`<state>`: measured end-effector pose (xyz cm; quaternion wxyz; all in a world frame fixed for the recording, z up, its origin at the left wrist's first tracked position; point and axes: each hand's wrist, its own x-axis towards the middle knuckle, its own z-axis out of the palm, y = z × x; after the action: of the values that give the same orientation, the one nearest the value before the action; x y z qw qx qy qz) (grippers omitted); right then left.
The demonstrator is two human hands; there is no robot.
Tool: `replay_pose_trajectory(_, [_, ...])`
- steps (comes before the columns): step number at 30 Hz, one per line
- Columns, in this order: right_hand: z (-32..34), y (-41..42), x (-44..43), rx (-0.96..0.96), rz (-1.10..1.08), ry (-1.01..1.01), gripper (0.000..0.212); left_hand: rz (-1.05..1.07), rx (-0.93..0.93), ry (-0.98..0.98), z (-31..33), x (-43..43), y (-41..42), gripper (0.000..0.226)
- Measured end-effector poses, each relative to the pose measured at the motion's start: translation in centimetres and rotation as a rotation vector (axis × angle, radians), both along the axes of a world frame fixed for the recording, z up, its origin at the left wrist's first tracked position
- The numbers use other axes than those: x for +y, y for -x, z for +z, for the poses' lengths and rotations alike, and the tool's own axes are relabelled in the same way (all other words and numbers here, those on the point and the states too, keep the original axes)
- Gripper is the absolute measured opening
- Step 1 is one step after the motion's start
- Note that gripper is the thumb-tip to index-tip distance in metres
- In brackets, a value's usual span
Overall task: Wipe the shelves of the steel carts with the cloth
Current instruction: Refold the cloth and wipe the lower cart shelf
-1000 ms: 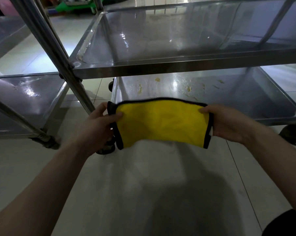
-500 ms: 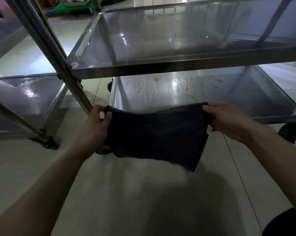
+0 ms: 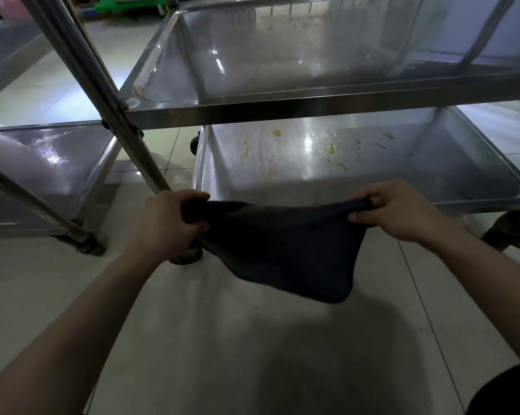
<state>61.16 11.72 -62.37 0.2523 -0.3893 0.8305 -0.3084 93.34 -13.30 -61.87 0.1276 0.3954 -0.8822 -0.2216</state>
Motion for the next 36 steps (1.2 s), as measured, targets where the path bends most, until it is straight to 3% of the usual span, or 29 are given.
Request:
replay_pose_trajectory(3, [0.2, -0.3, -0.5, 0.194, 0.009, 0.026, 0.008, 0.004, 0.081, 0.033, 0.0, 0.2, 0.3, 0.052])
replay_pose_trajectory(6, [1.3, 0.1, -0.8, 0.222, -0.061, 0.225, 0.009, 0.0, 0.23, -0.008, 1.1, -0.1, 0.6, 0.027])
replay_pose_trajectory(9, [1.6, -0.1, -1.2, -0.032, -0.21, 0.388, 0.022, 0.043, 0.257, -0.082, 1.4, 0.1, 1.4, 0.016])
replay_pose_trajectory(12, [1.8, 0.4, -1.3, -0.404, -0.243, 0.35, 0.032, 0.05, 0.29, -0.273, 1.4, -0.2, 1.3, 0.017])
replay_pose_trajectory(14, [1.5, 0.7, -1.1, -0.273, -0.138, 0.197, 0.046, -0.04, 0.237, -0.389, 1.8, -0.6, 0.7, 0.029])
replay_pose_trajectory(17, [0.5, 0.0, -1.2, 0.234, -0.011, -0.013, 0.018, -0.06, 0.035, -0.097, 0.9, -1.0, 0.4, 0.021])
replay_pose_trajectory(18, [0.3, -0.1, -1.2, 0.289, -0.002, -0.026, 0.016, -0.044, 0.001, 0.009, 0.6, -1.2, 0.6, 0.015])
replay_pose_trajectory(20, [0.4, 0.2, -1.3, 0.269, -0.011, 0.004, 0.024, -0.001, 0.013, 0.041, 0.1, -1.5, 0.9, 0.018])
replay_pose_trajectory(22, [0.9, 0.1, -1.3, 0.129, -0.045, 0.071, 0.035, 0.08, 0.09, -0.114, -0.1, -1.5, 1.2, 0.023])
replay_pose_trajectory(27, [0.9, -4.4, -3.1, -0.148, -0.132, 0.061, 0.02, 0.22, 0.195, -0.232, -0.9, 0.5, 3.3, 0.024])
replay_pose_trajectory(31, [0.6, -9.0, -5.1, -0.453, -0.143, 0.156, 0.027, -0.018, 0.224, -0.335, -1.2, 2.8, 5.1, 0.018])
replay_pose_trajectory(33, [0.7, -10.7, -6.2, -0.629, -0.153, 0.226, 0.027, -0.14, 0.284, -0.513, -1.5, 3.5, 5.3, 0.016])
replay_pose_trajectory(36, [1.2, -11.9, -6.9, -0.834, -0.038, 0.261, 0.028, -0.231, 0.272, -0.553, -1.6, 3.6, 4.5, 0.059])
